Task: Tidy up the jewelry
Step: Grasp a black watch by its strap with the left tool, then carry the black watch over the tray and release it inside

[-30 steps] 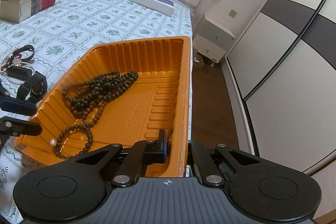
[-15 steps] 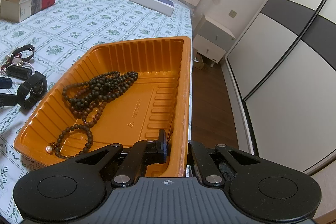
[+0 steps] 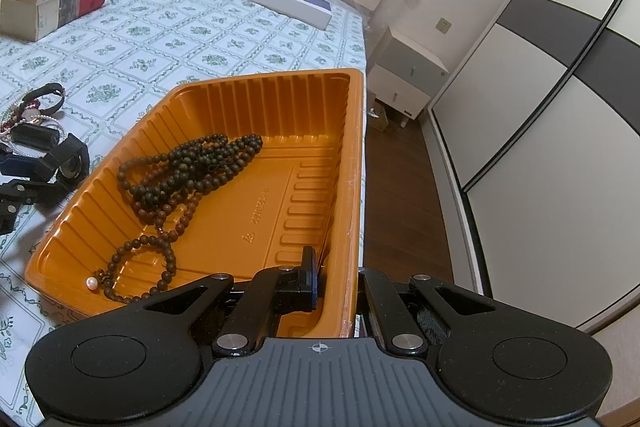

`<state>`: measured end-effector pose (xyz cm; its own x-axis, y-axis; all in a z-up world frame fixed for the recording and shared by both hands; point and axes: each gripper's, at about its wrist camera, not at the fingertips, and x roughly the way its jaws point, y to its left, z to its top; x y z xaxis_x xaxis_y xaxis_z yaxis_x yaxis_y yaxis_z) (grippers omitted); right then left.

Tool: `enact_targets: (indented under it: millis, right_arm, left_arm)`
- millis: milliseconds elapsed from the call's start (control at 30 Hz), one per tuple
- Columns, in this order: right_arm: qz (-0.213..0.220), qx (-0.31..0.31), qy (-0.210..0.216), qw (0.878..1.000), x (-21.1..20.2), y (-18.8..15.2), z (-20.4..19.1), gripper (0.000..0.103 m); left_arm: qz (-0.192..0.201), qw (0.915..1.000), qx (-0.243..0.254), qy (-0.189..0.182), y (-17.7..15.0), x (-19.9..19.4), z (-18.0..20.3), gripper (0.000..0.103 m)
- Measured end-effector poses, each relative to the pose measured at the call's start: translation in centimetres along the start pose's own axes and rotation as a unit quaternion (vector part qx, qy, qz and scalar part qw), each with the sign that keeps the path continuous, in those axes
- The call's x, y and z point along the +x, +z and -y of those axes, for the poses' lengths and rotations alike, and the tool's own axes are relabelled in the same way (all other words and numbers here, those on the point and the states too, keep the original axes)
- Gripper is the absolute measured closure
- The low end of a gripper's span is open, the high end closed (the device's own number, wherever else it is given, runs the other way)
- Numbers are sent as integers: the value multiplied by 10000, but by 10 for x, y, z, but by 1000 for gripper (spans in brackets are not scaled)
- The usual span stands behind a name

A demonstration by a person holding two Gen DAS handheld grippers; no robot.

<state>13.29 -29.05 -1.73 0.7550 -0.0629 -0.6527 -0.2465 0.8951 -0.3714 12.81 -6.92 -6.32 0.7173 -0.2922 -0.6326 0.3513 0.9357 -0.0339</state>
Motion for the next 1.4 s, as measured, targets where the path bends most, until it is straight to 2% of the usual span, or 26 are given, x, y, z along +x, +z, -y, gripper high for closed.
enact_targets:
  millis: [533,800,1000,1133,1233,1400]
  right_arm:
    - [4,2,2,10000,1,-1,0,99]
    - [5,-1,1,10000,0,-1,1,99]
    - [13,-3,-3,10000,0,-1,2,99]
    - [10,17,-2,10000,2,-2,4,99]
    - [11,16,3,10000,2,-1,4,99]
    - [9,19,-1,10000,1,-1,4,99]
  left_arm:
    - [214,9997,57,-91,11,-31,-8,83]
    - [319,9992,65,-243,23,-39,1,83]
    - [544,9968,36,-587,42,-45,18,83]
    - [671,9919,-116,-1069,51,-44,30,83]
    - [622,9896,-99,-1289,53,-40,41,83]
    - [419,9884,96,-1454,48,-28,57,83]
